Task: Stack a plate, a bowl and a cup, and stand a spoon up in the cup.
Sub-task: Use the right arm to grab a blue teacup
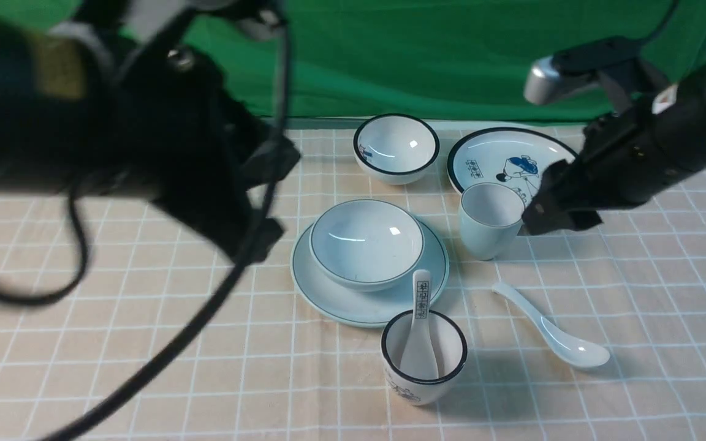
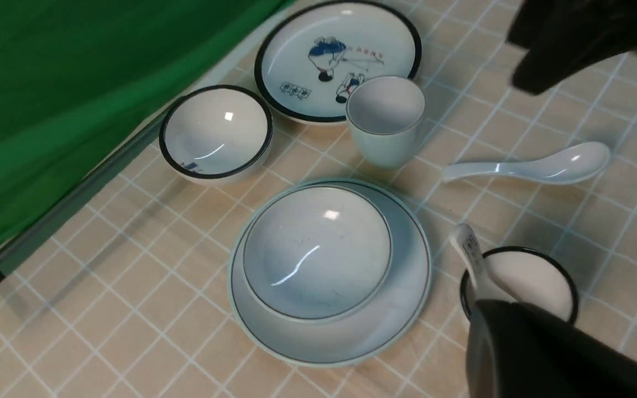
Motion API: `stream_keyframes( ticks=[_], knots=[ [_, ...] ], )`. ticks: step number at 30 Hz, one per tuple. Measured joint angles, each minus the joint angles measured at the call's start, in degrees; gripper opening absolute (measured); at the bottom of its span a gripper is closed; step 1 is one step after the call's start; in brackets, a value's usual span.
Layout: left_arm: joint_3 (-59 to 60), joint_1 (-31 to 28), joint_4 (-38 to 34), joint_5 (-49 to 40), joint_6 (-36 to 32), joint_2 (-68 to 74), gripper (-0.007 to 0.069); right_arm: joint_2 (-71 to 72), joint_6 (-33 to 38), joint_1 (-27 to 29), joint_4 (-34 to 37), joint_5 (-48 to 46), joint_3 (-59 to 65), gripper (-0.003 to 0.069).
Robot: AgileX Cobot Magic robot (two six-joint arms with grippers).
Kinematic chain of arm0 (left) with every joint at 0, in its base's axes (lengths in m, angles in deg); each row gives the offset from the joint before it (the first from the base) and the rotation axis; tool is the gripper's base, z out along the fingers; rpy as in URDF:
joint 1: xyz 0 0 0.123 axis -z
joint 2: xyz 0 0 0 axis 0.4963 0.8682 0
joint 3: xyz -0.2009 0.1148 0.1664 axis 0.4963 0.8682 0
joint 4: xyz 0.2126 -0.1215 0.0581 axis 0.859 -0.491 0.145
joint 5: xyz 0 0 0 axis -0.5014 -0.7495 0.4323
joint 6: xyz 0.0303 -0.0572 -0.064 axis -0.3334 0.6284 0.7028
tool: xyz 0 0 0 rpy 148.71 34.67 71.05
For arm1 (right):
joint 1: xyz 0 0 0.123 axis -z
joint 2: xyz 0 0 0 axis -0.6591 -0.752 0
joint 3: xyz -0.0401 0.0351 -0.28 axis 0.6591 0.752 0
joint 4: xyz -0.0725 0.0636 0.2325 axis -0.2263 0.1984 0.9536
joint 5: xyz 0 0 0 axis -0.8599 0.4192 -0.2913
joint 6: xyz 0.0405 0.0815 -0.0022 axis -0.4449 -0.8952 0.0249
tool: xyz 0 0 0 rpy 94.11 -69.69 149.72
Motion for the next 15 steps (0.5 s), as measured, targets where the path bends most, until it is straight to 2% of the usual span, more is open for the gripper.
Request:
stream_keyframes(
  ticks=[7,11,15],
  knots=[
    [21.0,0.0,-3.0,9.8,1.9,-22.3,0.0000,-14.1,3.4,-1.4,-0.1,-0.2,-11.2,0.0402],
    [26.3,0.0,-3.3,14.6,3.6,-28.5,0.0000,-19.2,3.6,-1.6,-1.3,-0.1,-15.1,0.0402],
    [27.7,0.0,-3.4,15.6,6.0,-31.3,0.0001,-24.1,3.1,-1.6,-4.8,0.1,-17.9,0.0388]
  ],
)
